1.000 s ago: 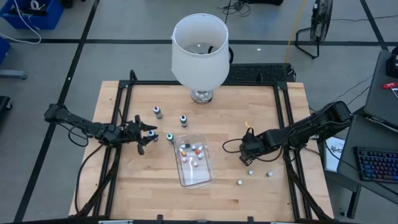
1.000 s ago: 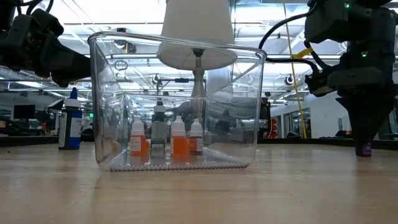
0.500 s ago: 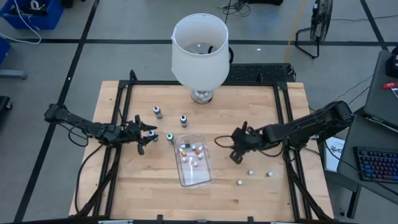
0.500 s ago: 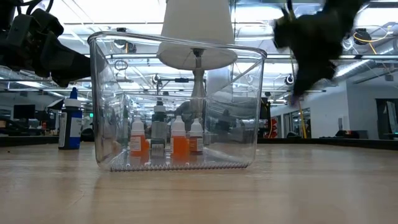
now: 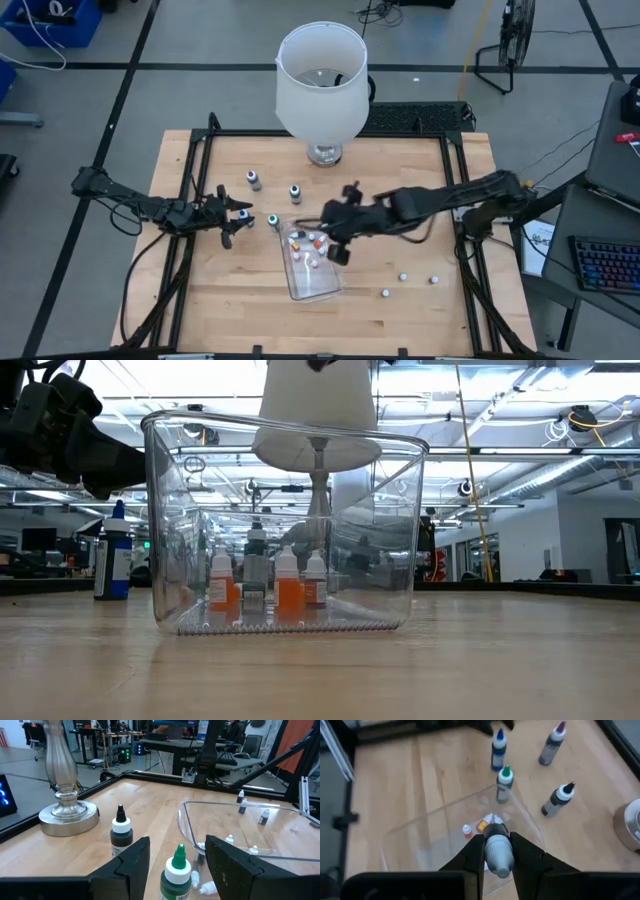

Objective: Pick & Place food coloring
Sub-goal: Put the violet food coloring bottle into the bin

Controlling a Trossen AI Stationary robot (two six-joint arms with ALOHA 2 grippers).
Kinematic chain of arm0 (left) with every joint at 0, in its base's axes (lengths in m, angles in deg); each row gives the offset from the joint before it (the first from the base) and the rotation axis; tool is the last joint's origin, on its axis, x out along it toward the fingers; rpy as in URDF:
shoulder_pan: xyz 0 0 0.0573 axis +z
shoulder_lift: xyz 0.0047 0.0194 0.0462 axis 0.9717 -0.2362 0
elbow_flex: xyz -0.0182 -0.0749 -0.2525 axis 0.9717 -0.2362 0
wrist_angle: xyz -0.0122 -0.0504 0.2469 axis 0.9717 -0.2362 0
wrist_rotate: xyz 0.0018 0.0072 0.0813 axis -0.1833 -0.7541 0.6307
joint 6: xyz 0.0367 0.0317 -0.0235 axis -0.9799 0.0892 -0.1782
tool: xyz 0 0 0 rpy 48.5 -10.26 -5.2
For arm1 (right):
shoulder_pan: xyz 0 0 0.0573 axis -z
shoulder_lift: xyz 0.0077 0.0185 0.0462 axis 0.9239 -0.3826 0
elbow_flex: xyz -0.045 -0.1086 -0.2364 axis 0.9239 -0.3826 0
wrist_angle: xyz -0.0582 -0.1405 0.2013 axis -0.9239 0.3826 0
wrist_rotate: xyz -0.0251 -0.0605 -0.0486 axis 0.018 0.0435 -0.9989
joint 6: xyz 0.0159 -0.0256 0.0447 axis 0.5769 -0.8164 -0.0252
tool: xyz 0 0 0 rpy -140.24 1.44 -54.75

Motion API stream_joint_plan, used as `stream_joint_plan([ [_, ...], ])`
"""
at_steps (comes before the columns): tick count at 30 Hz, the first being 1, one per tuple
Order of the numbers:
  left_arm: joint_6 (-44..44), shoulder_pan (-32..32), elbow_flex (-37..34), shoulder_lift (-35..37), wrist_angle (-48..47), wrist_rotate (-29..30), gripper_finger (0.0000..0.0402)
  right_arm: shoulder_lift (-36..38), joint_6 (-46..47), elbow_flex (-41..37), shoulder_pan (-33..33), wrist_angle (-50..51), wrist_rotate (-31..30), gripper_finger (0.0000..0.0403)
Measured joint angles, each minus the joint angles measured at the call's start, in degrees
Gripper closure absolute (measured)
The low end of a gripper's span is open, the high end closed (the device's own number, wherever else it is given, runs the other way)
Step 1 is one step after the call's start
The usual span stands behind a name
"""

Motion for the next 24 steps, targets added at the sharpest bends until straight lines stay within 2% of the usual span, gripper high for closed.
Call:
stream_joint_plan([
  [5,0.0,0.0,0.0,0.0,0.0,0.0,0.021,-11.5,-3.4,13.6,0.7,9.2,3.4,0.0346],
  [9,0.0,0.0,0.0,0.0,0.0,0.0,0.021,-18.3,-5.8,19.2,1.0,10.1,9.0,0.0346],
  [13,0.0,0.0,0.0,0.0,0.0,0.0,0.021,-22.0,-8.4,19.8,0.9,10.6,11.2,0.0346],
  [24,0.0,0.0,0.0,0.0,0.0,0.0,0.0211,-27.2,-7.7,19.6,-1.7,18.2,11.3,0.0346],
])
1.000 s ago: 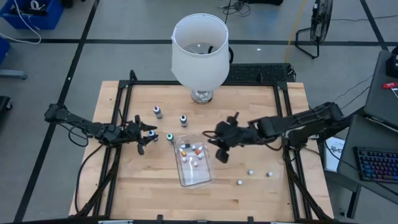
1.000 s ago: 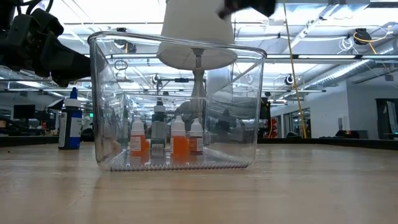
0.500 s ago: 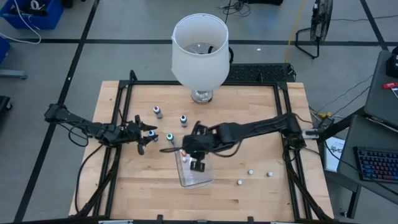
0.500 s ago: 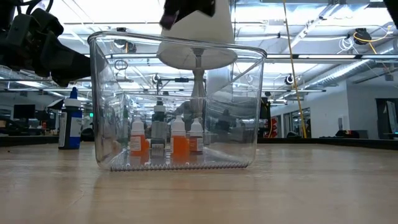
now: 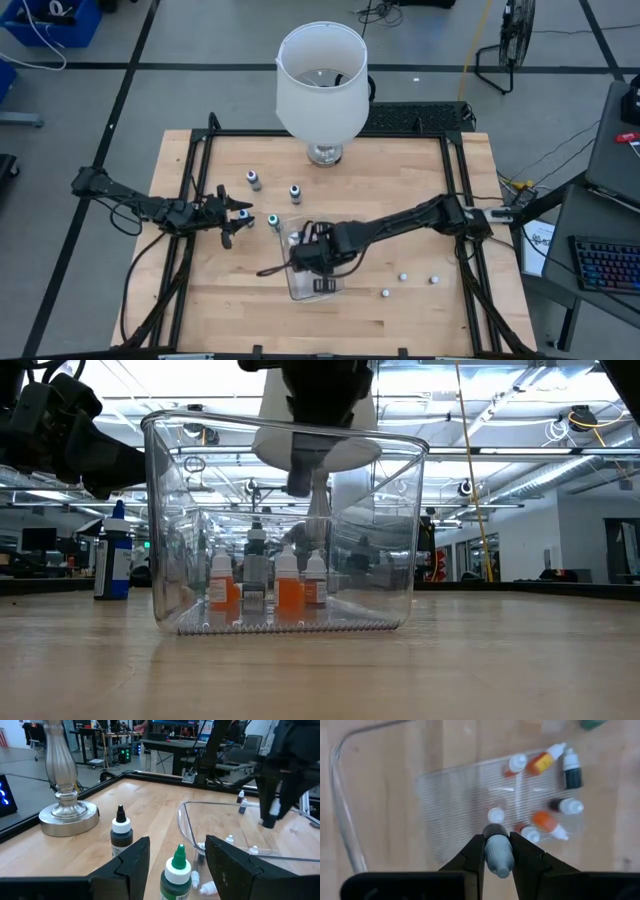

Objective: Pick & Place food coloring
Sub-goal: Put the violet food coloring bottle into the bin

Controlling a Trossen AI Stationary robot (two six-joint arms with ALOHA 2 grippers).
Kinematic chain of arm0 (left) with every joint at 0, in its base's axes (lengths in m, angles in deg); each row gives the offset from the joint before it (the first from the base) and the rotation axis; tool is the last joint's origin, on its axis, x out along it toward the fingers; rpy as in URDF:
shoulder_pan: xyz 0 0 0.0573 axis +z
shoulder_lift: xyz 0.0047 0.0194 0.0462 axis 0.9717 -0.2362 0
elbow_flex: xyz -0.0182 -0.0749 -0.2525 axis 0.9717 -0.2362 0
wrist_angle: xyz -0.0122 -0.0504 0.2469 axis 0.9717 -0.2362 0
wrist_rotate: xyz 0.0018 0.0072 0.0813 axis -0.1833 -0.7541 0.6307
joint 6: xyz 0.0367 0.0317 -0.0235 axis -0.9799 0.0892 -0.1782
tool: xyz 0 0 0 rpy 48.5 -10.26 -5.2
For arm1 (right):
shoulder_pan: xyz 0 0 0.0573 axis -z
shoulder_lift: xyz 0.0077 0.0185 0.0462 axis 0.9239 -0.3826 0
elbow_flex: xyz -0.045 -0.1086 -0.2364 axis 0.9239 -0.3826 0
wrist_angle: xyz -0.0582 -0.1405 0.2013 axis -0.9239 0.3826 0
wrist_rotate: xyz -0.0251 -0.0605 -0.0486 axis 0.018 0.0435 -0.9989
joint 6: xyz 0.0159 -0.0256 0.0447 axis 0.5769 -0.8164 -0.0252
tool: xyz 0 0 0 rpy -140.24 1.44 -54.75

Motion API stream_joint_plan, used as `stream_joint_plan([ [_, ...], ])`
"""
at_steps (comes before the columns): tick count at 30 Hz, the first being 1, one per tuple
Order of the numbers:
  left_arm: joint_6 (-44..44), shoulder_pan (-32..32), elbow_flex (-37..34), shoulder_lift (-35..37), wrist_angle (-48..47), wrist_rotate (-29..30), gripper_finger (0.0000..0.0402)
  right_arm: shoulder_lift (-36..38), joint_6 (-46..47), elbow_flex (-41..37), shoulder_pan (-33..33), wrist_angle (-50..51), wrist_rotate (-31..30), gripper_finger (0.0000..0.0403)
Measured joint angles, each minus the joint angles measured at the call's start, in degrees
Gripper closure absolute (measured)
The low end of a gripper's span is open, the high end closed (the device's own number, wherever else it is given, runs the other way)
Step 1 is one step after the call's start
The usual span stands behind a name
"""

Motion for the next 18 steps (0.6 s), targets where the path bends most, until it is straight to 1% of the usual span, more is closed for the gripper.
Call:
stream_joint_plan([
  [5,0.0,0.0,0.0,0.0,0.0,0.0,0.021,0.2,1.1,-4.1,-0.6,-3.9,2.3,0.0346],
  [9,0.0,0.0,0.0,0.0,0.0,0.0,0.021,0.3,0.8,-8.2,-0.4,-6.0,2.6,0.0346],
  [13,0.0,0.0,0.0,0.0,0.0,0.0,0.021,0.1,0.1,-12.5,0.0,-8.3,5.2,0.0346],
  [18,0.0,0.0,0.0,0.0,0.0,0.0,0.021,0.2,-0.5,-15.8,0.2,-11.6,5.6,0.0346],
])
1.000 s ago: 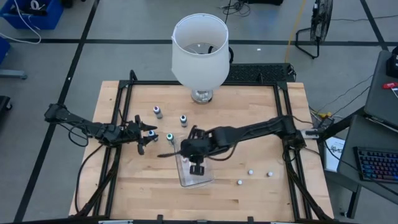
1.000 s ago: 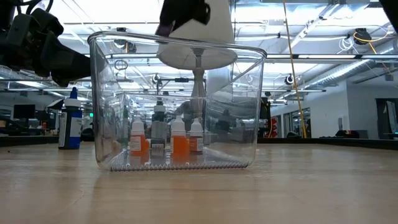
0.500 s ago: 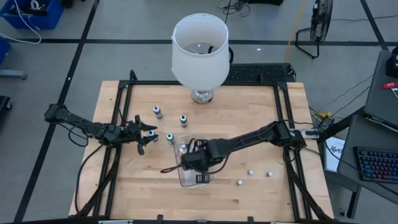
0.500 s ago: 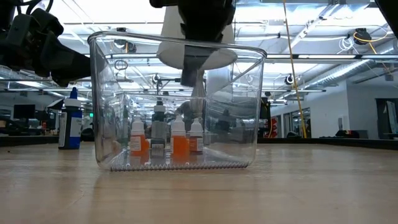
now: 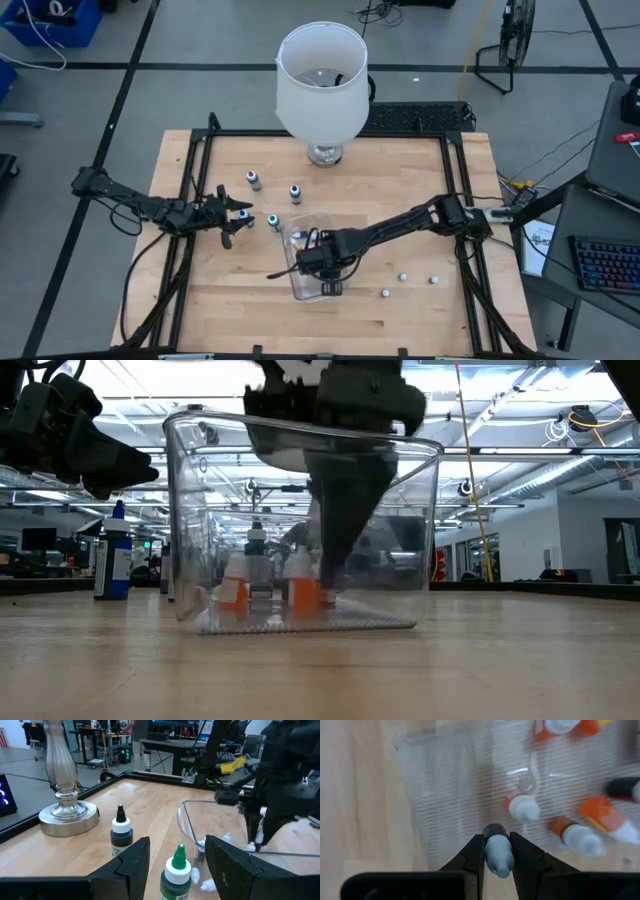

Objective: Pick & Place food coloring
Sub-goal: Put the violet food coloring bottle into the bin, then put the green food coloring bottle into the bin

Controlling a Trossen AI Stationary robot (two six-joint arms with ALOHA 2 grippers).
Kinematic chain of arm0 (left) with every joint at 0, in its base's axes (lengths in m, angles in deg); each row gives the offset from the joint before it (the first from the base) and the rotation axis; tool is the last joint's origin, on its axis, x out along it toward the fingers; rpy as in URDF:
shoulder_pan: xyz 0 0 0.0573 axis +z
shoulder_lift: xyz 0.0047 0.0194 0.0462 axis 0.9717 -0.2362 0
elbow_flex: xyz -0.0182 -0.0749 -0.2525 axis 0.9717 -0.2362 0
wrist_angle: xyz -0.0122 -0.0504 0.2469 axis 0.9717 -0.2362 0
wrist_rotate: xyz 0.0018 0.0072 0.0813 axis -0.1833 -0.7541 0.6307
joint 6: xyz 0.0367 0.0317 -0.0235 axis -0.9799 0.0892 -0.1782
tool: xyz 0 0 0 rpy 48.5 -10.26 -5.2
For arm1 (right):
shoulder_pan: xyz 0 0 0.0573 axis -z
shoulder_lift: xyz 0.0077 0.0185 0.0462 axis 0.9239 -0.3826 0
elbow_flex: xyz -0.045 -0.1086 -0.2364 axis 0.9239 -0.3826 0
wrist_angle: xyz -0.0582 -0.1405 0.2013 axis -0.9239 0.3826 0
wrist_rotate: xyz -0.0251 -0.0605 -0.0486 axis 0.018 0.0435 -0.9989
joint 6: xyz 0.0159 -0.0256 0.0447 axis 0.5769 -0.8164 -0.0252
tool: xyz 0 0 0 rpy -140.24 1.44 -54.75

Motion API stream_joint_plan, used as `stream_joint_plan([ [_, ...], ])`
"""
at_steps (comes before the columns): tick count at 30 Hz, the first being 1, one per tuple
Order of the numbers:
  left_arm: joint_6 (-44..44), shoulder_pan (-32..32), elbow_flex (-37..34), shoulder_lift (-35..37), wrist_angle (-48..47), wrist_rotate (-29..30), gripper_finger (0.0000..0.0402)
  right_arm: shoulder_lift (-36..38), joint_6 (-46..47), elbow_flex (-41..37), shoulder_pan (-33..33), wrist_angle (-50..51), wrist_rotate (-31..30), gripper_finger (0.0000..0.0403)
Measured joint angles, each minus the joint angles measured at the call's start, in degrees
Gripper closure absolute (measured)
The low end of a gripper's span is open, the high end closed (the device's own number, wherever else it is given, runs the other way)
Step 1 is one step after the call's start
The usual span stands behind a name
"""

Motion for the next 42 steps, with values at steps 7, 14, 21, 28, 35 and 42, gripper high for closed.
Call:
stream_joint_plan([
  [7,0.0,0.0,0.0,0.0,0.0,0.0,0.021,0.1,0.3,-0.9,0.6,-1.8,0.9,0.0343],
  [14,0.0,0.0,0.0,0.0,0.0,0.0,0.021,0.1,1.9,-0.9,0.7,-3.3,1.0,0.0266],
  [21,0.0,0.0,0.0,0.0,0.0,0.0,0.021,0.3,2.0,-1.0,0.7,-3.1,1.4,0.0247],
  [28,0.0,0.0,0.0,0.0,0.0,0.0,0.0211,5.0,5.7,-1.1,0.7,-2.9,1.6,0.0257],
  [35,0.0,0.0,0.0,0.0,0.0,0.0,0.021,12.7,14.6,-1.0,-0.8,0.1,1.4,0.0257],
  [42,0.0,0.0,0.0,0.0,0.0,0.0,0.021,18.0,31.1,-1.0,-8.5,10.0,1.2,0.0257],
])
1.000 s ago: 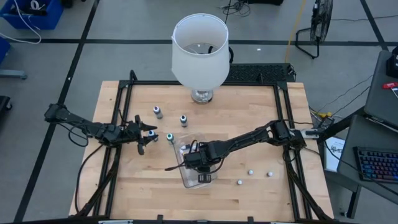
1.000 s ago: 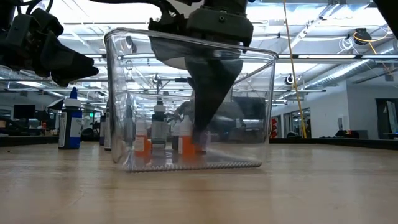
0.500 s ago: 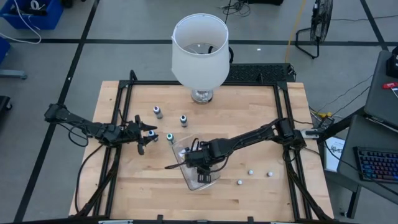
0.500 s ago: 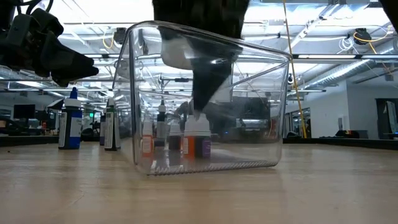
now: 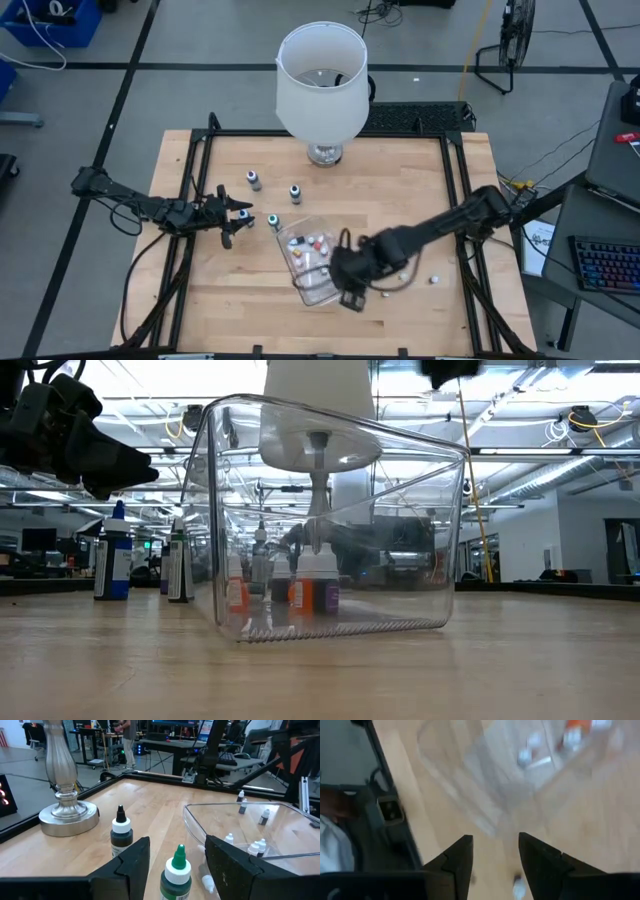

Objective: Pick & Place food coloring
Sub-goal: Put the green food coloring bottle into the bin

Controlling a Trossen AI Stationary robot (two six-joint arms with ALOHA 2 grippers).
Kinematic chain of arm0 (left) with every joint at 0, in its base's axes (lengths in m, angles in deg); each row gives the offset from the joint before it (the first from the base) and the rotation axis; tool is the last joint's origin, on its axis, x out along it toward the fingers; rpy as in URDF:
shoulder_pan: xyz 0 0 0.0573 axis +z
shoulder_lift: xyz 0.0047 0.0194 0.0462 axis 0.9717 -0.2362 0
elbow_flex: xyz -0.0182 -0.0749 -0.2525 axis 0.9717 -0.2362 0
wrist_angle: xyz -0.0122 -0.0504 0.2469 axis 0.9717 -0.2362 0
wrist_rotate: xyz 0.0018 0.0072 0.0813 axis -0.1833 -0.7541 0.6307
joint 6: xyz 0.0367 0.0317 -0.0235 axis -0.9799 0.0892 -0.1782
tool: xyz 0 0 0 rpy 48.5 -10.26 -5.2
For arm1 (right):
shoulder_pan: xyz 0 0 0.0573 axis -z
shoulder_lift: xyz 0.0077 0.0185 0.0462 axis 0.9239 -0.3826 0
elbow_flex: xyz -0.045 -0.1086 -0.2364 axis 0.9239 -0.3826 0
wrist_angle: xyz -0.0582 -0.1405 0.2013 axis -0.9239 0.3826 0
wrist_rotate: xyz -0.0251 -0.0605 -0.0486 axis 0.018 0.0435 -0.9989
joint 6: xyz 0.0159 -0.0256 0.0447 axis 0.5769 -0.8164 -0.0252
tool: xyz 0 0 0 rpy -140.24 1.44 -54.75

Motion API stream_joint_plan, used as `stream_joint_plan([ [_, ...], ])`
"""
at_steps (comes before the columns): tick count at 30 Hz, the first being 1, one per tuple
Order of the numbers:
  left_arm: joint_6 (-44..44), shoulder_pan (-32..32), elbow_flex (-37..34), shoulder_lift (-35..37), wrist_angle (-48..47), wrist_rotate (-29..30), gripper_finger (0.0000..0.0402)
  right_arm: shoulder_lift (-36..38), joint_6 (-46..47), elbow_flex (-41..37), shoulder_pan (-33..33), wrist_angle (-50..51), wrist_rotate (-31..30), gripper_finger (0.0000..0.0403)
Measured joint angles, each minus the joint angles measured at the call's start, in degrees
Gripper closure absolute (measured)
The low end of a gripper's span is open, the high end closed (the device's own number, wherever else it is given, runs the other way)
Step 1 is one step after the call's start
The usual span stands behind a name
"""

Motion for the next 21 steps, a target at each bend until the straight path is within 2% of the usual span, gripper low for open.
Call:
stream_joint_plan([
  [5,0.0,0.0,0.0,0.0,0.0,0.0,0.0211,0.1,7.6,0.0,-6.3,6.4,-4.7,0.0259],
  [9,0.0,0.0,0.0,0.0,0.0,0.0,0.0211,-0.1,12.9,-1.3,-9.3,7.6,-7.7,0.0259],
  [16,0.0,0.0,0.0,0.0,0.0,0.0,0.021,-0.2,21.8,-9.2,-12.3,5.9,-7.1,0.0259],
  [21,0.0,0.0,0.0,0.0,0.0,0.0,0.021,-0.2,25.8,-15.7,-12.7,4.8,-4.2,0.0259],
])
